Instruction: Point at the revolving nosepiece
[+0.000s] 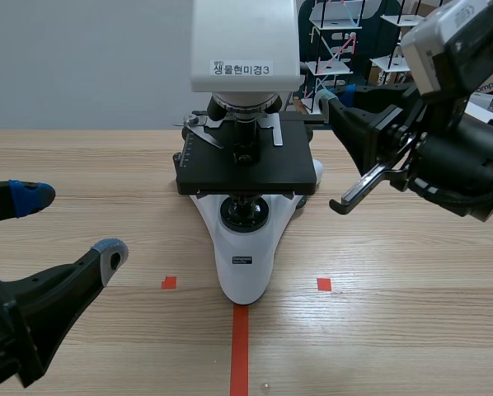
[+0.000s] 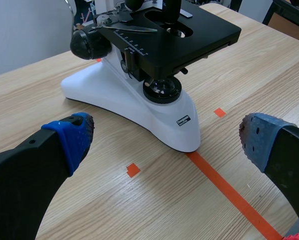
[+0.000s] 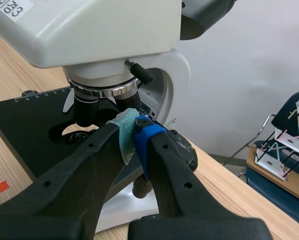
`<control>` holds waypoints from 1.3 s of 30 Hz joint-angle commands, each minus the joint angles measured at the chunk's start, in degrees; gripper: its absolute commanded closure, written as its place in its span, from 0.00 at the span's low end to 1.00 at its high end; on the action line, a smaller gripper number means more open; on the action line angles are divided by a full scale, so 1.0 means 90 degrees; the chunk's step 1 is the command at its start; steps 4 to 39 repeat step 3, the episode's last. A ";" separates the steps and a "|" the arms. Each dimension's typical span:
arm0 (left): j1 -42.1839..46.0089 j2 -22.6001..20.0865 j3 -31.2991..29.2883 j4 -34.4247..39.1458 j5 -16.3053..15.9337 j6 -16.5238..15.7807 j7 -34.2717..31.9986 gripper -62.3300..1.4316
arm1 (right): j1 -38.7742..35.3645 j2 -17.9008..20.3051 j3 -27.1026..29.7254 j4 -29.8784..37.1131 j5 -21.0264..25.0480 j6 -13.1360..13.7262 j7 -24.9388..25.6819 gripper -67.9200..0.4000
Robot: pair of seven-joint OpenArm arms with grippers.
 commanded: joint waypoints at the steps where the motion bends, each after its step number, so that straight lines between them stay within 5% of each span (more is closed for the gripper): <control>1: 0.0012 0.0017 -0.0017 0.0029 -0.0041 -0.0012 -0.0090 0.01 | 0.0104 0.0066 0.0002 0.0058 0.0046 -0.0015 0.0119 0.98; 39: 0.0012 0.0017 -0.0017 0.0029 -0.0041 -0.0012 -0.0090 0.01 | 0.0104 0.0066 0.0002 0.0058 0.0046 -0.0015 0.0131 0.98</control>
